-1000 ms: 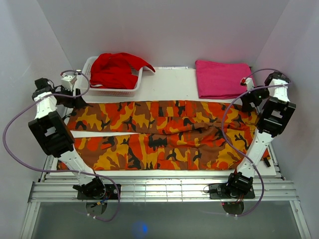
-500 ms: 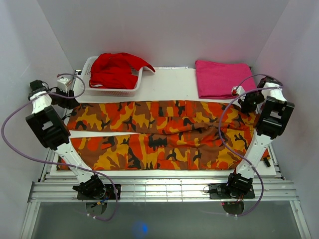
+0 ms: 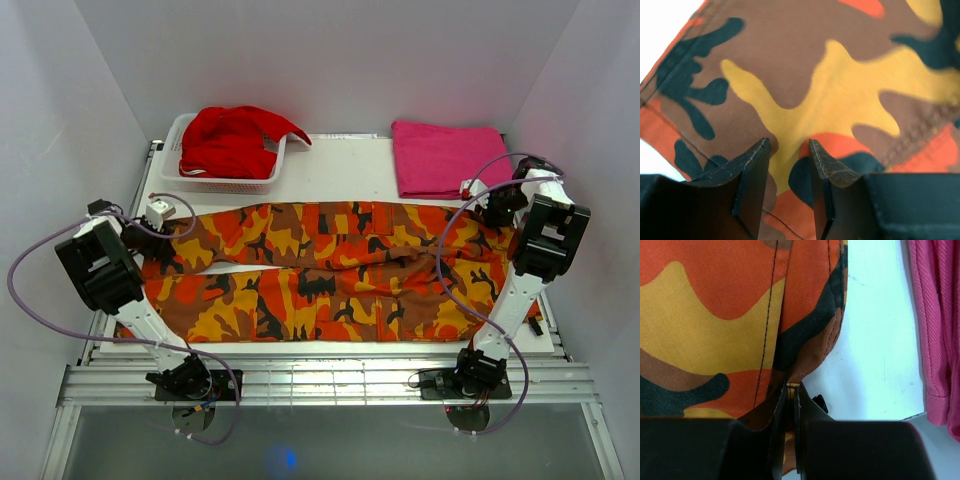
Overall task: Fold and stack the trousers
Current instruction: Flatten the trousers out
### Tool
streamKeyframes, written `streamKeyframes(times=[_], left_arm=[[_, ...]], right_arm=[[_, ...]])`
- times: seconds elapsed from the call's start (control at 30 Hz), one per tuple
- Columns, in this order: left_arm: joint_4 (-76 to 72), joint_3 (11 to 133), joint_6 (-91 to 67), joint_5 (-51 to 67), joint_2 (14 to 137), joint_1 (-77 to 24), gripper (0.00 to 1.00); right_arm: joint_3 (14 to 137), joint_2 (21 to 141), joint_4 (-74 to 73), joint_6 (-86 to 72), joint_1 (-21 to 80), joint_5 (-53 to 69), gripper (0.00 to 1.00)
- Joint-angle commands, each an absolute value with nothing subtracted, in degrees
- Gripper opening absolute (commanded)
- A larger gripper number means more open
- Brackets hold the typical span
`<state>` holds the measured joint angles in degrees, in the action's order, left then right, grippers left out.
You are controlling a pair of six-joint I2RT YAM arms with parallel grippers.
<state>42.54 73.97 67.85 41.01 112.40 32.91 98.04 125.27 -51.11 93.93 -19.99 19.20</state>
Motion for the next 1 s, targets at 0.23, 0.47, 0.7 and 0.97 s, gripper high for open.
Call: streamKeyframes(times=[0.23,0.47,0.7,0.97], left_arm=[[49.5,74.5,69.8,38.9,106.5,36.8,0.52],[57.3,99.6,68.4,50.7,116.3,36.2,0.60],[61.2,113.6,73.2,50.6,127.7,34.5,0.63],[73.5,121.2,90.6,46.9,136.2,31.2,0.61]], right_arm=[[92.4,119.1,-49.1,100.5,-20.0,17.4,0.08],[89.6,118.1,-44.7,101.3,-19.1,18.2,0.08],[88.4,118.1,-42.6,101.9,-18.2,17.3,0.08],[91.1,120.3,-46.1,102.7,-18.0,16.3,0.08]])
